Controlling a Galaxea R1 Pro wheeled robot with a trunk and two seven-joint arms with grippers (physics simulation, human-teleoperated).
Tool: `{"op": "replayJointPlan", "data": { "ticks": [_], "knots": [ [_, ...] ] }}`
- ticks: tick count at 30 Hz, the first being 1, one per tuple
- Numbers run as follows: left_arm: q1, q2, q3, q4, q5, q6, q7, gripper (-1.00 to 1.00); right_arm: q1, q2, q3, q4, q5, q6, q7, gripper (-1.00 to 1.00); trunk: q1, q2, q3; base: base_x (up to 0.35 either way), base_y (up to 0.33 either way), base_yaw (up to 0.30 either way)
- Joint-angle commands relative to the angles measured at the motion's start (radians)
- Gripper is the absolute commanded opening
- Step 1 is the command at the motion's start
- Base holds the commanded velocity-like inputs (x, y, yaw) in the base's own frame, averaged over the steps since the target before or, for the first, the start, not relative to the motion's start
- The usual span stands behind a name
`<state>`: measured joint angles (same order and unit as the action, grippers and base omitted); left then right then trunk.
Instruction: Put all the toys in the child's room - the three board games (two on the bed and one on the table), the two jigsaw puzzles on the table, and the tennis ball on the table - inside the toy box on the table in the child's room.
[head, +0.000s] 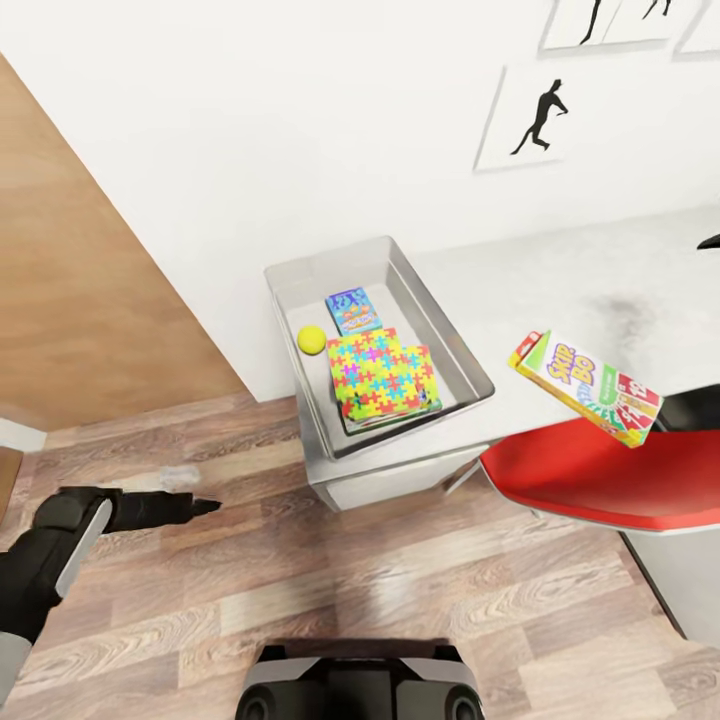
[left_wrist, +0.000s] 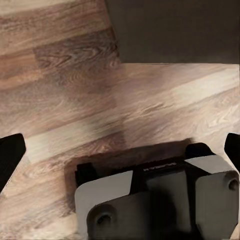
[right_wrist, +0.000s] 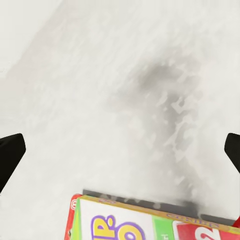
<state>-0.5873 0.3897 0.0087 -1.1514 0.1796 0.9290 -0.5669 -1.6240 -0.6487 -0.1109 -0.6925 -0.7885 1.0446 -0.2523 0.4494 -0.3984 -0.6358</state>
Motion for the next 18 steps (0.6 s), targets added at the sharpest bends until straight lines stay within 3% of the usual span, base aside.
{"op": "replayJointPlan", "data": {
  "ticks": [1, 2, 3, 9, 10, 15, 16, 18],
  "knots": [
    [0.001, -0.021, 0.002, 0.050, -0.008, -0.023, 0.043, 1.00, 0.003, 0.000, -0.001, -0.006, -0.011, 0.003, -0.010, 1.00, 0.001, -0.002, 0.000, 0.000, 0.000, 0.000],
    [0.002, -0.038, 0.003, 0.100, -0.019, -0.056, 0.087, 1.00, 0.005, 0.001, -0.001, -0.012, -0.011, 0.003, -0.010, 1.00, 0.001, -0.002, 0.002, 0.000, 0.000, 0.000],
    [0.004, -0.065, 0.005, 0.204, -0.035, -0.134, 0.173, 1.00, 0.009, 0.001, 0.000, -0.022, -0.011, 0.003, -0.010, 1.00, 0.001, -0.002, 0.004, 0.000, 0.000, 0.000],
    [0.007, -0.119, 0.005, 0.522, -0.055, -0.431, 0.420, 1.00, 0.015, 0.000, 0.003, -0.040, -0.011, 0.003, -0.010, 1.00, 0.001, -0.002, 0.014, 0.000, 0.000, 0.000],
    [0.007, -0.133, 0.004, 0.624, -0.059, -0.535, 0.492, 1.00, 0.016, 0.000, 0.006, -0.045, -0.011, 0.003, -0.010, 1.00, 0.001, -0.002, 0.015, 0.000, 0.000, 0.000],
    [0.007, -0.166, 0.001, 0.843, -0.065, -0.777, 0.633, 1.00, 0.017, 0.000, 0.019, -0.052, -0.011, 0.003, -0.010, 1.00, 0.001, -0.002, 0.024, 0.000, 0.000, 0.000],
    [0.008, -0.178, -0.001, 0.914, -0.066, -0.857, 0.672, 1.00, 0.018, 0.000, 0.023, -0.054, -0.011, 0.003, -0.010, 1.00, 0.001, -0.002, 0.025, 0.000, 0.000, 0.000],
    [0.009, -0.187, -0.002, 0.975, -0.067, -0.923, 0.701, 1.00, 0.019, 0.000, 0.027, -0.055, -0.011, 0.003, -0.010, 1.00, 0.001, -0.002, 0.029, 0.000, 0.000, 0.000]
  ]
}}
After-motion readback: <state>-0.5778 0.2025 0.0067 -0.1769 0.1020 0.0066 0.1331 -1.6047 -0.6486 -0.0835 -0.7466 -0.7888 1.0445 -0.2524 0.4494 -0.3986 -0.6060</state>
